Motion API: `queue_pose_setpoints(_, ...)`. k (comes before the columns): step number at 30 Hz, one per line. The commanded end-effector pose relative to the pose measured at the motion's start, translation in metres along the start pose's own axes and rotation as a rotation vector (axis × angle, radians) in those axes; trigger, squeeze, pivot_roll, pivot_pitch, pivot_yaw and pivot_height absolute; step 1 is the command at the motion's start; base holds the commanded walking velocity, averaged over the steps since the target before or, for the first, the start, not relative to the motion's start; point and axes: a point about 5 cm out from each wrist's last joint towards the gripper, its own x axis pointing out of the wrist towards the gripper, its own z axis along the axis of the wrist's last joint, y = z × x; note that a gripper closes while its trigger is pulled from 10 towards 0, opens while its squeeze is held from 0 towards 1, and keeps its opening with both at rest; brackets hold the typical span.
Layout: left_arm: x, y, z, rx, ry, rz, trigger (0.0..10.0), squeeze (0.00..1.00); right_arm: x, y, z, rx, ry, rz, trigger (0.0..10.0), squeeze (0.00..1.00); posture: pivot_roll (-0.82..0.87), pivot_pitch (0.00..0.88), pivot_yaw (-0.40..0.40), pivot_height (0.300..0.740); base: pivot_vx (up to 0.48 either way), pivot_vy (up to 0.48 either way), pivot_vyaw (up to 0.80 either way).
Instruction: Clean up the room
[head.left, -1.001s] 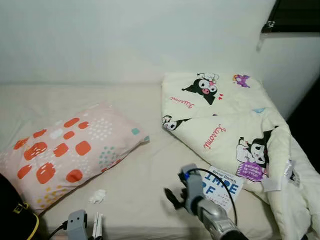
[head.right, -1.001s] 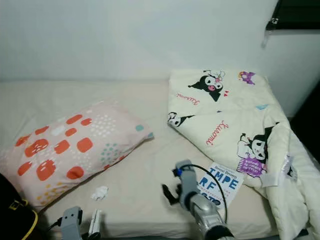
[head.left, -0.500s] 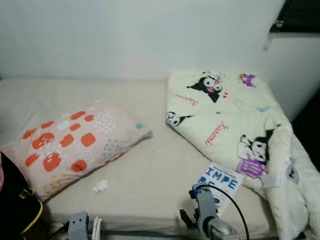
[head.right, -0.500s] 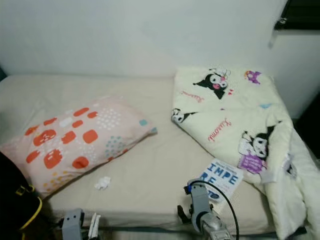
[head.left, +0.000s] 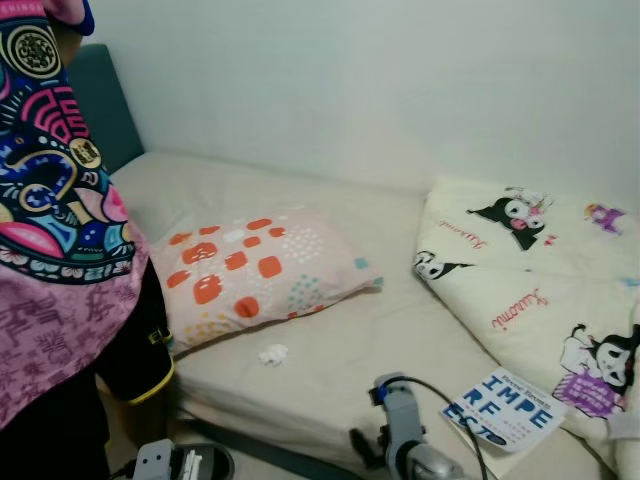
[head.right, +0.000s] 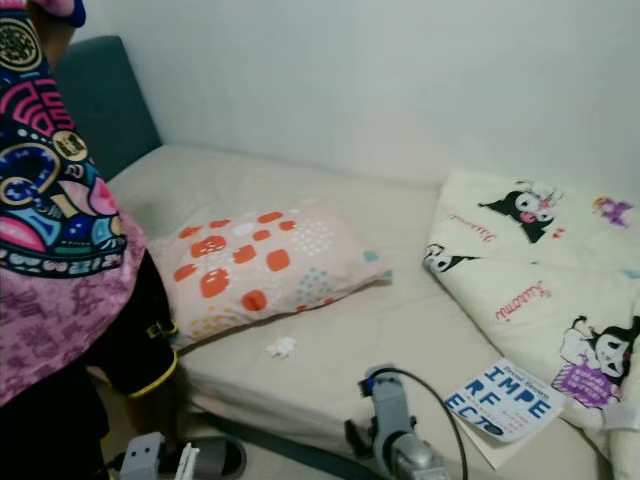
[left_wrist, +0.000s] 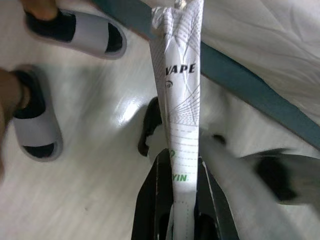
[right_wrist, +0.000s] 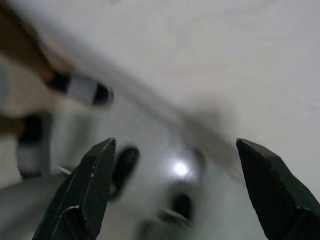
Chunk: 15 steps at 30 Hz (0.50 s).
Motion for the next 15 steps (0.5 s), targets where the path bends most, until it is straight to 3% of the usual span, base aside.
queue_pose_setpoints(1,-0.0061,0.0090,-0.0164,-0.003,0.053,0.026,10.0,0.00,0.0018,0.0043,0.0047,-0.006,-0.018,0.013,10.0,0.00,-0.08,0.123,0.001,0.740,0.000,-0.450,0.66)
queue_pose_setpoints(6,-0.0056,0.0099,-0.0158,-0.001,0.057,0.058,10.0,0.00,0.0018,0.0033,0.0064,-0.008,-0.035,-0.004,10.0,0.00,-0.08,0.128,0.002,0.740,0.000,-0.084,0.65)
queue_pose_setpoints(15,-0.0038,0.0053,-0.0121,0.011,0.043,0.017,10.0,0.00,0.0018,-0.0029,0.0113,0.015,-0.057,-0.071,10.0,0.00,-0.08,0.131,0.005,0.740,0.000,0.000,0.00)
